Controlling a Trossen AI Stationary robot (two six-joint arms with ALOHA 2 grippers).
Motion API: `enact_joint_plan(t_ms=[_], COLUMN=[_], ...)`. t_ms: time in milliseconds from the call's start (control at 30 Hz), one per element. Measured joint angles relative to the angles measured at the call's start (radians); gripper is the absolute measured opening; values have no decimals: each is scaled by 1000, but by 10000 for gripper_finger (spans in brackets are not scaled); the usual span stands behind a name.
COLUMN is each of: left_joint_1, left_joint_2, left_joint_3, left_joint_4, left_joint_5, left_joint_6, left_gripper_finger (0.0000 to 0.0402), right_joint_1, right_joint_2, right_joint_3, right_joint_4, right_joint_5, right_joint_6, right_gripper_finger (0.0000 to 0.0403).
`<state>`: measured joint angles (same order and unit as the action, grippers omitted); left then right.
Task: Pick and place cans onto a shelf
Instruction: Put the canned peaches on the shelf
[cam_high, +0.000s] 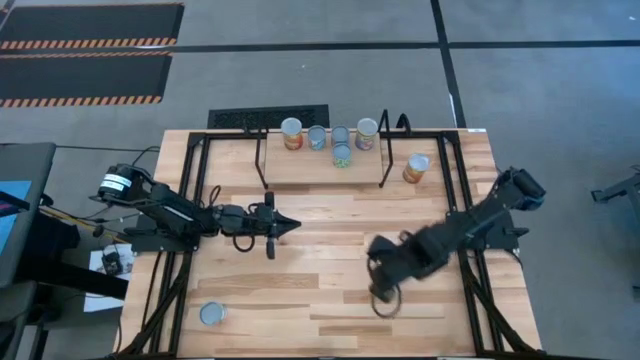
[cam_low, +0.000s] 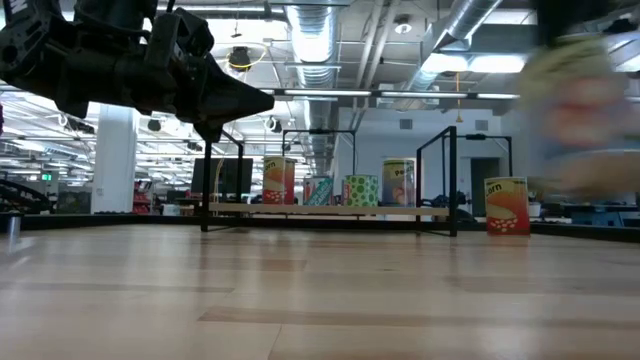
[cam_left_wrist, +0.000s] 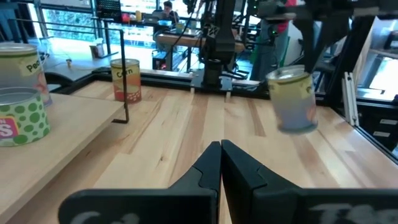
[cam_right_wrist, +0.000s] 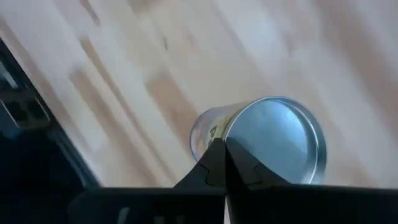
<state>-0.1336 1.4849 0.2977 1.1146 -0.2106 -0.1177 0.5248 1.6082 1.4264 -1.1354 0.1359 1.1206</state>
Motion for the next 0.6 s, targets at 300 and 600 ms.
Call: enact_joint_plan(t_ms=[300, 600], left_joint_1=[11, 11], left_joint_2=[0, 0], left_joint_3=[0, 0], left_joint_4=[0, -1], left_joint_5=[-6, -6], left_joint_6=[-1, -1], left_gripper_finger=[0, 0], right_joint_1=[-271, -571], right_joint_2=[3, 2], right_joint_3=[1, 15], right_joint_4=[134, 154], right_joint_5=[29, 38], right_joint_6=[-450, -859], right_gripper_finger=[7, 8])
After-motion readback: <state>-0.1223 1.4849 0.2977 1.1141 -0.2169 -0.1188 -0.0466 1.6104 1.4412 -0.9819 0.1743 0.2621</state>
